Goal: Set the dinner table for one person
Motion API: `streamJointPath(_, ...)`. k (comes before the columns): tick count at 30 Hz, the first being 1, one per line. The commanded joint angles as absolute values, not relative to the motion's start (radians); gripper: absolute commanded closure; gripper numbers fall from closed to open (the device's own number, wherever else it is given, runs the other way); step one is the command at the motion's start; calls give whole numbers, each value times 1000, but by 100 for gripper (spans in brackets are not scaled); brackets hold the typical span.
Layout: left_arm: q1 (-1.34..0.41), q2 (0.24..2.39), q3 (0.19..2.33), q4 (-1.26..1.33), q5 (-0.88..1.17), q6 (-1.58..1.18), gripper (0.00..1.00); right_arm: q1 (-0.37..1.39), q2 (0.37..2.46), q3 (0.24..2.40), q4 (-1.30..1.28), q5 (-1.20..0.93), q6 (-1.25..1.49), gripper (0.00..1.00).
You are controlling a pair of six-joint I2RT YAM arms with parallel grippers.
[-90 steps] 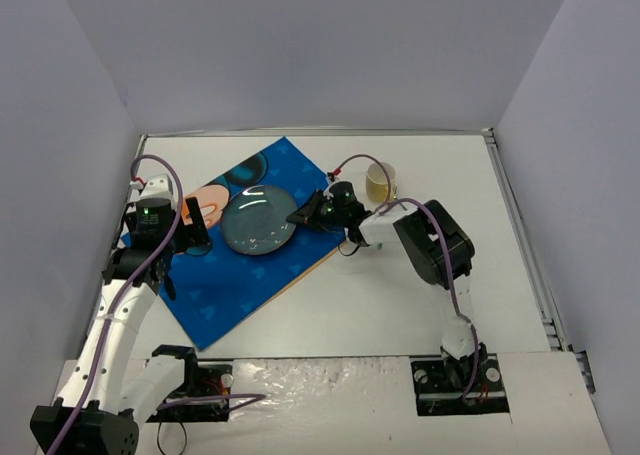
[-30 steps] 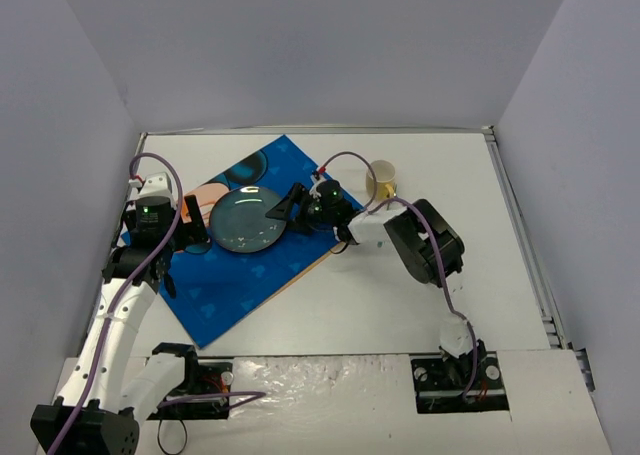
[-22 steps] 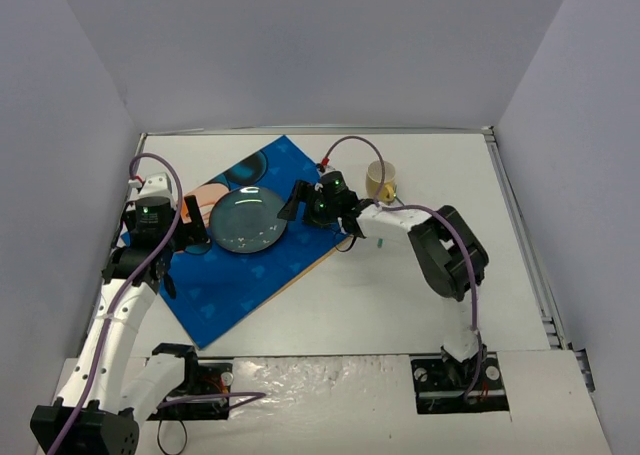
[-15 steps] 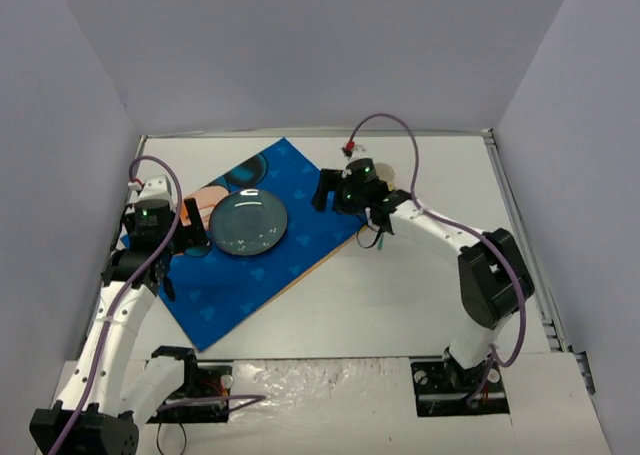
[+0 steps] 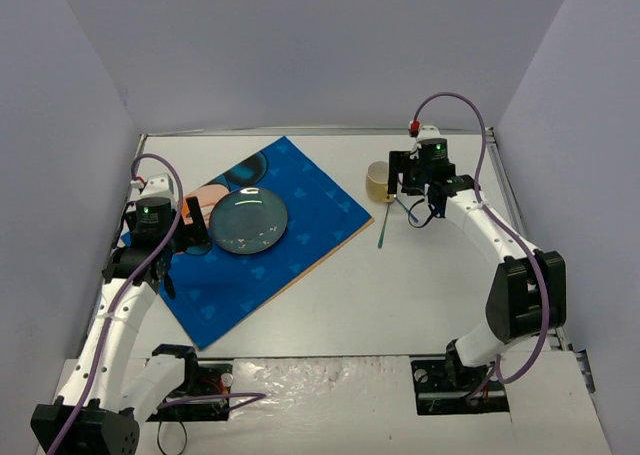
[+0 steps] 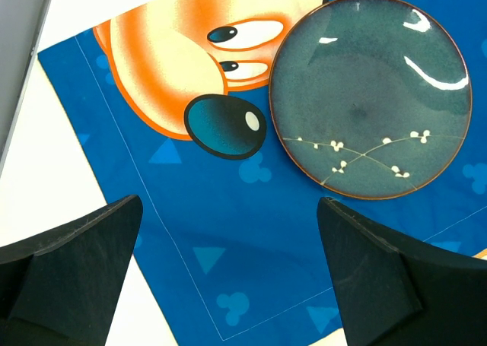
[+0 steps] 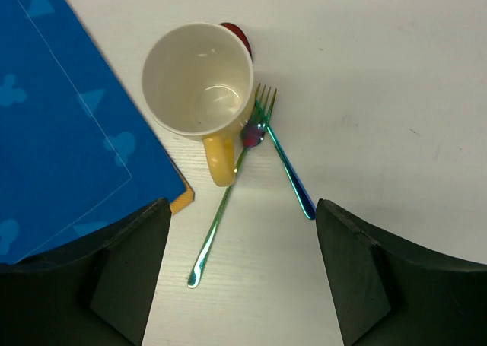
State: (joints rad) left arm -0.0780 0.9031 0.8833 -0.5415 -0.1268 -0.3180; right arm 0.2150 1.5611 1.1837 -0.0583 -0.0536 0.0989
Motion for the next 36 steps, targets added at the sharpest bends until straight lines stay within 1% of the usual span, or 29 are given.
streamJointPath(1,-73,907,907,-505,-124,-306,3,205,1625,1263,-58,-144,-3,30)
streamJointPath(11,-72,908,907,-508,-129,-304,3,206,1745,1337,-58,-222,-76,41)
streamJointPath(14,-72,910,907,-509,-132,-304,3,206,1766,1345,-57,-215,-84,48)
streamJointPath(16,-72,910,907,-509,-132,-304,3,206,1776,1343,-56,-211,-88,50)
streamJointPath(21,-73,917,909,-506,-129,-304,3,207,1760,1271,5,-230,-90,53)
streamJointPath(27,-72,919,908,-508,-129,-304,3,207,1721,1150,170,-230,-84,61)
streamJointPath(36,-72,917,910,-509,-130,-304,3,206,1671,996,407,-233,-67,64)
